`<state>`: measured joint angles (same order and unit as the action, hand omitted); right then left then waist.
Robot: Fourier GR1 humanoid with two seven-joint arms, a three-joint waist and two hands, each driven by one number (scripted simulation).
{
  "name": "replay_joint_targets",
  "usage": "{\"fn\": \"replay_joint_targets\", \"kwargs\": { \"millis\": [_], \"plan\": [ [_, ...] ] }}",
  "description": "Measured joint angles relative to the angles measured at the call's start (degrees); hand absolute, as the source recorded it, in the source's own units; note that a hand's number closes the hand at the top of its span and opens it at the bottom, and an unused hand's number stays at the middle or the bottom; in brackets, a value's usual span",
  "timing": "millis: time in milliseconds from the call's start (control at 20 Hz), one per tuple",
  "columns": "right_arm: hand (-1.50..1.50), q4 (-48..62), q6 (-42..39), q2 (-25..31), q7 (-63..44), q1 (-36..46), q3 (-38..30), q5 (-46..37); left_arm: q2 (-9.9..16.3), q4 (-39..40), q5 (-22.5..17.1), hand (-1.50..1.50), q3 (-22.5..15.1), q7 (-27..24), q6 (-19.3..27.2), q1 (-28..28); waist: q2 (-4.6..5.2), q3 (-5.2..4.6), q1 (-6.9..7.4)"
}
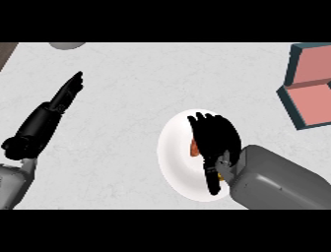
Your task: Pick the lemon from the plate and place it in the cardboard box
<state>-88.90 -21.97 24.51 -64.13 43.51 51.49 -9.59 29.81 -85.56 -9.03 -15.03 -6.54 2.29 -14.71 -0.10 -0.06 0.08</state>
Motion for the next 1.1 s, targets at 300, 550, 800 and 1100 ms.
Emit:
{"fn": "replay_joint_targets", "kwargs": {
  "millis": [300, 550, 800, 1100],
  "plan": [
    [-1.50, 0.30, 0.05, -0.83, 0.50, -3.08, 0.48, -3.69, -1.14, 0.05, 1.29, 0.00, 0.88, 0.39, -0.27, -0.01, -0.04, 0.02, -0.21],
    [-1.50, 3.02, -0.57, -3.06, 2.16, -4.80, -1.28, -6.01, -1.98, -0.65, 2.40, 0.00, 1.60, 0.41, -1.24, 1.04, 0.00, 0.03, -0.02],
    [-1.50, 3.99, -1.05, -3.42, 3.57, -7.75, -1.76, -8.95, -2.36, -1.39, 3.49, 0.00, 2.43, 0.22, -2.04, 2.18, -0.01, 0.04, -0.06],
    [-1.50, 6.06, -1.66, -3.84, 4.39, -9.63, -2.96, -12.47, -2.98, -2.55, 3.99, 0.00, 3.49, 1.94, -3.02, 1.72, -0.03, 0.04, 0.00]
  ]
}}
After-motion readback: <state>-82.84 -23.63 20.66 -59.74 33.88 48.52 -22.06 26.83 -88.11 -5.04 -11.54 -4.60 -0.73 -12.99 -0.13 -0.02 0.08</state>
